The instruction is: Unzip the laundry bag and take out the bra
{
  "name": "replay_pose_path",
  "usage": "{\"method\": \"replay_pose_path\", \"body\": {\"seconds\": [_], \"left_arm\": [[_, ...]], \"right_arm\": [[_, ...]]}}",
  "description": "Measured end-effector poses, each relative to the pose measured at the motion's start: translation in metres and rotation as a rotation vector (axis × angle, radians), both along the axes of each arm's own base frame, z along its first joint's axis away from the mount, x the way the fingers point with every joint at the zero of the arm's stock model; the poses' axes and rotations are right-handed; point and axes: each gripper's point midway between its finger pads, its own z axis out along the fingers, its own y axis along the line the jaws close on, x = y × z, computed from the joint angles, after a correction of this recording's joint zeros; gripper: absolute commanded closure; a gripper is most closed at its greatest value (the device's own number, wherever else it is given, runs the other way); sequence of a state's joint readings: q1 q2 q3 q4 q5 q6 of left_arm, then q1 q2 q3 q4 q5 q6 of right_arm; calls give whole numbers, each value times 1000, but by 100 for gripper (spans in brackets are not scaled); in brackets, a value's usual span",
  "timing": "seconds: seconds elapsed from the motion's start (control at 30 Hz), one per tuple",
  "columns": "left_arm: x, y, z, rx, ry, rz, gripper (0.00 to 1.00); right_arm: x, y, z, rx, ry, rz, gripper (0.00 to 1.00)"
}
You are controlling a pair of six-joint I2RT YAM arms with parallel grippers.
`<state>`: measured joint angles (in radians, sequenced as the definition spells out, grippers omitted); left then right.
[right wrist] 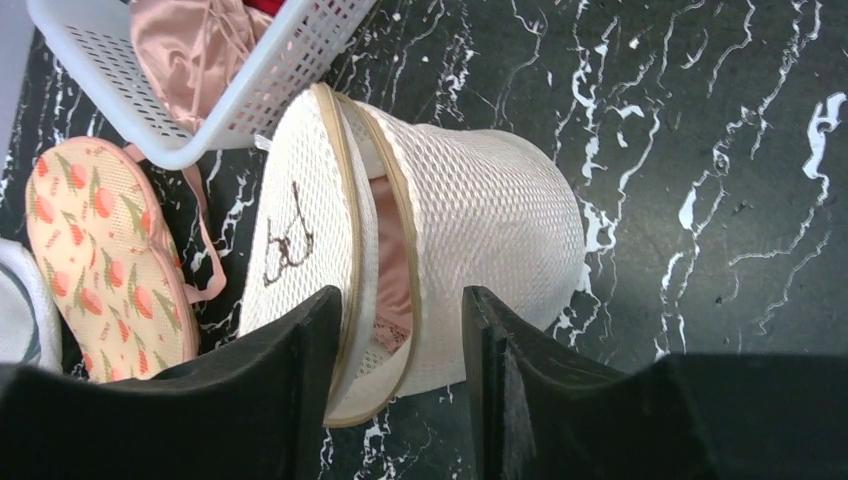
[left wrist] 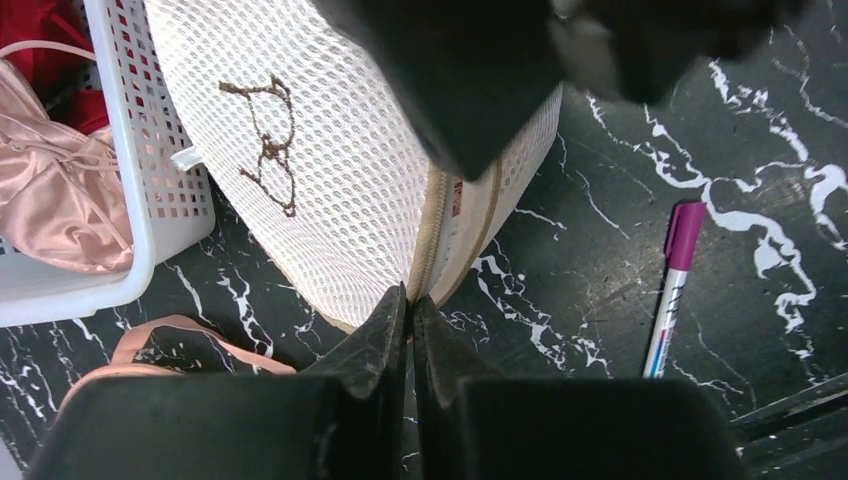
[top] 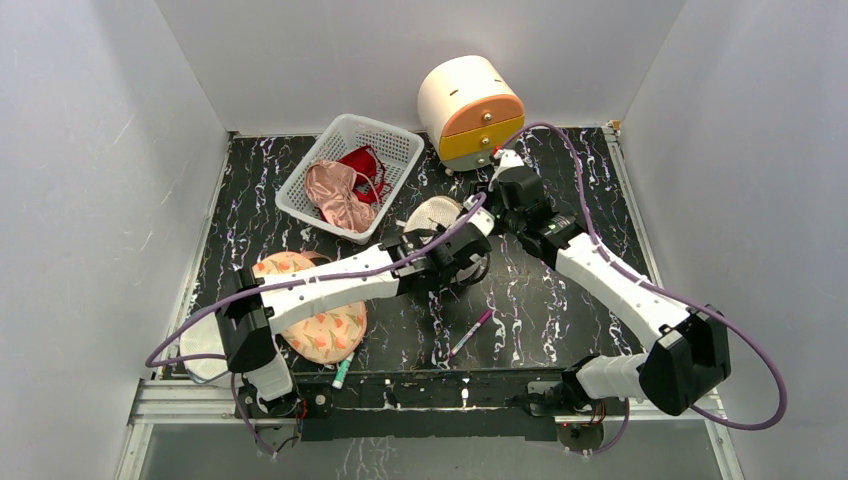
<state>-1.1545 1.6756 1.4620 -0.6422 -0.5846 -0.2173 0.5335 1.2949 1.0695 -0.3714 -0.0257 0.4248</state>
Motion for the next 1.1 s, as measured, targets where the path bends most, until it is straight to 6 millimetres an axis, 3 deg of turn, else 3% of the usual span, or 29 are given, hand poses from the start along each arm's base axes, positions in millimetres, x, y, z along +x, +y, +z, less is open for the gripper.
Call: {"method": "replay_pose_path", "body": {"seconds": [0.17,0.37,0.53,0.63,0.73,0.87,1.0,1.1], "left_arm": [[7,1,10,-90,50,69,100],[23,4,28,-290,166,174,100],[38,11,33,-429,266,260,100],[40,9,35,-485,311,279,100],[41,4,41,-552,348,280,100],[41,2,60,-642,367,270,100],[40,4,79,-718,365,256,100],[39,6,89,-748,360,249,100]], "right_arm": [[-4,-11,4,-36,13,-30,36],[-2,-40,29,-45,-28,-119,15],[-3,-65,50,-29,-79,-169,10],[-5,-67,53,-20,-87,-161,8],[-12,-55,43,6,-55,-85,10],[-25,-29,8,23,45,31,12],[-39,3,-23,-12,125,116,24],[-42,11,-41,-60,164,103,29]]}}
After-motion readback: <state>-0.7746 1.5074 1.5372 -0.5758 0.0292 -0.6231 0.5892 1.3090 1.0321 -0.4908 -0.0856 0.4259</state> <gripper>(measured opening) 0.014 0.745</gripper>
